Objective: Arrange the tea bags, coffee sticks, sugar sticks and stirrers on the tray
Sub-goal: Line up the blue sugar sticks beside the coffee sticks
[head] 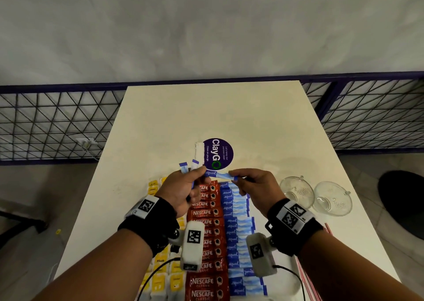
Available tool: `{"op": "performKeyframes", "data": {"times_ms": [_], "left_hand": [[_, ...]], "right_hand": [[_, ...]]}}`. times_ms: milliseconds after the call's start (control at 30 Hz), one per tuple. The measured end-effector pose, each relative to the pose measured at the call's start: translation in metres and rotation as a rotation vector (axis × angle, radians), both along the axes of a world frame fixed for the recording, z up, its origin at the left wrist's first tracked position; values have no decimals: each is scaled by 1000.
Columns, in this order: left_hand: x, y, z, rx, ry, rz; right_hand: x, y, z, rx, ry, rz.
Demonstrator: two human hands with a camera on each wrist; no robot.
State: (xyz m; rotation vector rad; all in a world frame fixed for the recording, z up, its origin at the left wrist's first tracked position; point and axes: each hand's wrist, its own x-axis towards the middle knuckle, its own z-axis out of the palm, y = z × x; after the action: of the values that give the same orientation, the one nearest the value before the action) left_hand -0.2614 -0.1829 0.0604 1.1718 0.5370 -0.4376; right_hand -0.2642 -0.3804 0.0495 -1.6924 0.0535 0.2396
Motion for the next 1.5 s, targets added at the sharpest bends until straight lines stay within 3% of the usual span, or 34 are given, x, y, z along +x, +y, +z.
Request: {"op": "performKeyframes", "data": {"times_ms": [167,333,467,567,733,900,1133,1500], "left_hand": [[1,-5,-6,146,-162,70],[-2,-7,-18,334,-221,-13],[-4,23,-35,542,-158,-7],[-10,50,-49,606,-106,4],[-16,65,-56,601,-72,27],[-19,60,-51,554,-98,21],[-19,54,-43,527,-105,22],[-24,50,-41,568,-136,-63]], "right_hand": [[-1,4,4,259,108,-103],[3,5,-8,65,141,-152],[2,-13,-34,-39,269,-228],[-2,-27,-51,-176,378,-183],[-7,-30,-62,-257,533,-95],[-5,-28,-63,-387,518,-103],[-3,-27,-63,-690,480,32],[0,-23,-66,-745,472,16]]}}
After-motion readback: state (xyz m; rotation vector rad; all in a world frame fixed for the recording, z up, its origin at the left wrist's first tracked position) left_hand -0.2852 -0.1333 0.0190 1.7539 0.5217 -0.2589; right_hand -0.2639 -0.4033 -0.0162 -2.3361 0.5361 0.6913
